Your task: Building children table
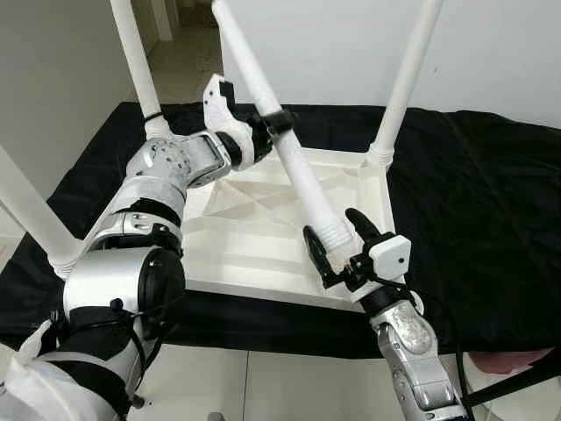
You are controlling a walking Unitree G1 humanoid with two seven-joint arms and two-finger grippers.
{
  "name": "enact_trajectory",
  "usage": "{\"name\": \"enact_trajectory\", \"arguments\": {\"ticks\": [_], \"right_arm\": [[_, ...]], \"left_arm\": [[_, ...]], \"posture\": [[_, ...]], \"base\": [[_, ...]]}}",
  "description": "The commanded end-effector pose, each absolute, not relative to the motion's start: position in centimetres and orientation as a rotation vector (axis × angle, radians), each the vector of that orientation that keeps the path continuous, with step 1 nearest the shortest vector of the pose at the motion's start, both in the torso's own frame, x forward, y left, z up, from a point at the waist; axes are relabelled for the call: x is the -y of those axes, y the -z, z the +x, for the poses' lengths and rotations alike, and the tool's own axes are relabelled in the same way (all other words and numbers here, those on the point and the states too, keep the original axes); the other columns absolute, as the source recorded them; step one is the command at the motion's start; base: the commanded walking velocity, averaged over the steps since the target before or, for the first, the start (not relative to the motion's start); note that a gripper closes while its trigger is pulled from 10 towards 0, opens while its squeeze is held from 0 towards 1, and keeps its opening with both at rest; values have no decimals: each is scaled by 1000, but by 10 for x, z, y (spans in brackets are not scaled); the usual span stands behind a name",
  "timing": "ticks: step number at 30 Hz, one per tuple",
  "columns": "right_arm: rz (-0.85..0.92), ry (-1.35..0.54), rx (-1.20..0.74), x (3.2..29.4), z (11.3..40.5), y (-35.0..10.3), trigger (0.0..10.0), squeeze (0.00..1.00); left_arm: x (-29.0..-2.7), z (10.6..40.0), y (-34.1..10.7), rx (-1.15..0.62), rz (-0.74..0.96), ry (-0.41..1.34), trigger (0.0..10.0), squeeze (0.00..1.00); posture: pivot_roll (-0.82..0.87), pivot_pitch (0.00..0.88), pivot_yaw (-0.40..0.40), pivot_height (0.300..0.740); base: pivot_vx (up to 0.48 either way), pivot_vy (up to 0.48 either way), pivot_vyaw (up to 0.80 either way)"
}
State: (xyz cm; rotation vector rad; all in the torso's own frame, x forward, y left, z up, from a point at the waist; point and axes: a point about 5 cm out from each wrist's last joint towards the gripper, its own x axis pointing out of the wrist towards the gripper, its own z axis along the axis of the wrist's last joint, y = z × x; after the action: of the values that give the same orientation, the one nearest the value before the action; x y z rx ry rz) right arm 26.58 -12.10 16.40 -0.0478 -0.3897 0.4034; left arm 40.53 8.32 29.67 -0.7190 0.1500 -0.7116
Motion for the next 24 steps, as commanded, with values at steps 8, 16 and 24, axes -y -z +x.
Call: {"name": "enact_trajectory", "arguments": {"ticks": [8,16,24], "right_arm": [[-144,-355,255,123,280,-158,10000,0],[-197,-306,291,126,297,-178,10000,0],[-170,-259,295,124,309,-194,10000,0]], "left_arm": [[-66,391,-304,41,-560,868,10000,0],[-42,377,-310,170,-355,849,10000,0],[-25,364,-317,256,-322,826,10000,0]], "posture": [[-27,22,52,740],[-14,21,44,740],[-10,26,47,740]], "base": [[0,0,0],[0,0,0],[0,0,0]]}}
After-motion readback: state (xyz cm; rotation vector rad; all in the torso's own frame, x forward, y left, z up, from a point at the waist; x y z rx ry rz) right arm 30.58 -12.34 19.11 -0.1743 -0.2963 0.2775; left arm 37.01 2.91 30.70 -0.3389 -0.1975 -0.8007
